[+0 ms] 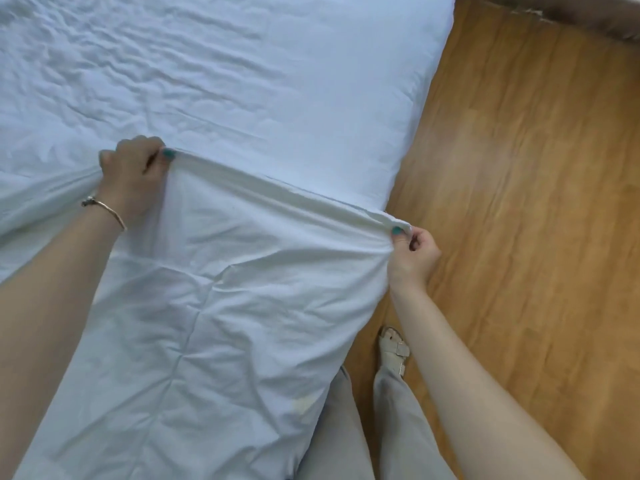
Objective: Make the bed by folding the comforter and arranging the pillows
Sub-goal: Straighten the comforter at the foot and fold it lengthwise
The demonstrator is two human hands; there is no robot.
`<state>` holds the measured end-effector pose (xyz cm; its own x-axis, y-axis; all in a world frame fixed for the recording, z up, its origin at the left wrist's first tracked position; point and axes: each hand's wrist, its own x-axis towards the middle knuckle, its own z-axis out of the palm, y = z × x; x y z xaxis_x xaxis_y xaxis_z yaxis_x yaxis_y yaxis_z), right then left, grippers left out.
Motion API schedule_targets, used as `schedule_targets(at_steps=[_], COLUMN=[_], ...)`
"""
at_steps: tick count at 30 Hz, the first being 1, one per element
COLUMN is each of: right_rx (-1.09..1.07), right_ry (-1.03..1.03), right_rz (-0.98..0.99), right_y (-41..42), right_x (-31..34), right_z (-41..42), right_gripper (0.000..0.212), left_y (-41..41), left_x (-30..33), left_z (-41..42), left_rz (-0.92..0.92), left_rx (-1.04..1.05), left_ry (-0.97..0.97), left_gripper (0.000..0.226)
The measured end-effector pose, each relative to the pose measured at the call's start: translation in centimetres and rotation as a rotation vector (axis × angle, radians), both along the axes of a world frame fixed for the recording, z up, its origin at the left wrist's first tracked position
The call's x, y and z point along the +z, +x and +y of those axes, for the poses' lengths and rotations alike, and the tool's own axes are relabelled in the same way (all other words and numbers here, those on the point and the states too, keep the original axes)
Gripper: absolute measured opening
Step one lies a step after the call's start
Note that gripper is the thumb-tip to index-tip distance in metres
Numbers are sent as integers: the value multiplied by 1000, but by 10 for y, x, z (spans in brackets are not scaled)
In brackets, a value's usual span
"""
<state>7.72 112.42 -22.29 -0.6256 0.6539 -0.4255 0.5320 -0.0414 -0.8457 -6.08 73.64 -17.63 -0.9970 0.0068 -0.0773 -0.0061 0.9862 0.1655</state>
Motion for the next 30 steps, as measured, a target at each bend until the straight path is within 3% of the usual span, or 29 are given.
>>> schedule_targets(at_steps=[4, 5, 7, 8, 10, 12, 14, 16, 23, 26, 29, 30], right_rx=[118, 110, 197, 338, 822, 1311, 1607, 1693, 1659, 1717, 2071, 2211], right_ry=[173, 329, 700, 836, 897, 927, 986, 1015, 1036, 1088, 1096, 1122], right_rz=[-202, -187, 44, 214, 437, 350, 76, -67, -143, 130, 675, 773], right_y=[-3, 0, 9, 15, 31, 43, 44, 43, 61, 76, 103, 116], right_x=[-2, 3, 15, 22, 27, 25, 16, 5, 12, 24, 28, 25], right_z=[-21, -26, -40, -51, -75, -84, -76, -69, -78, -68, -60, -62], right_gripper=[15, 24, 38, 39, 39, 46, 56, 57, 56, 56, 77, 85], left_y=[20, 26, 44, 60, 105, 165, 225, 270, 368, 438, 508, 526], left_x=[-34, -38, -33, -29, -24, -29, -39, -49, -38, -27, -22, -22], left_z=[38, 49, 71, 84, 113, 136, 149, 155, 147, 145, 160, 169], left_rz=[-195, -142, 66, 170, 284, 227, 72, -62, -189, -142, -81, -59], left_rx=[107, 154, 235, 257, 296, 334, 339, 347, 607, 774, 793, 757], left_ry=[-186, -147, 46, 135, 249, 247, 130, 20, -45, -8, -52, -73], left_gripper=[30, 29, 32, 36, 42, 46, 52, 59, 68, 70, 82, 85])
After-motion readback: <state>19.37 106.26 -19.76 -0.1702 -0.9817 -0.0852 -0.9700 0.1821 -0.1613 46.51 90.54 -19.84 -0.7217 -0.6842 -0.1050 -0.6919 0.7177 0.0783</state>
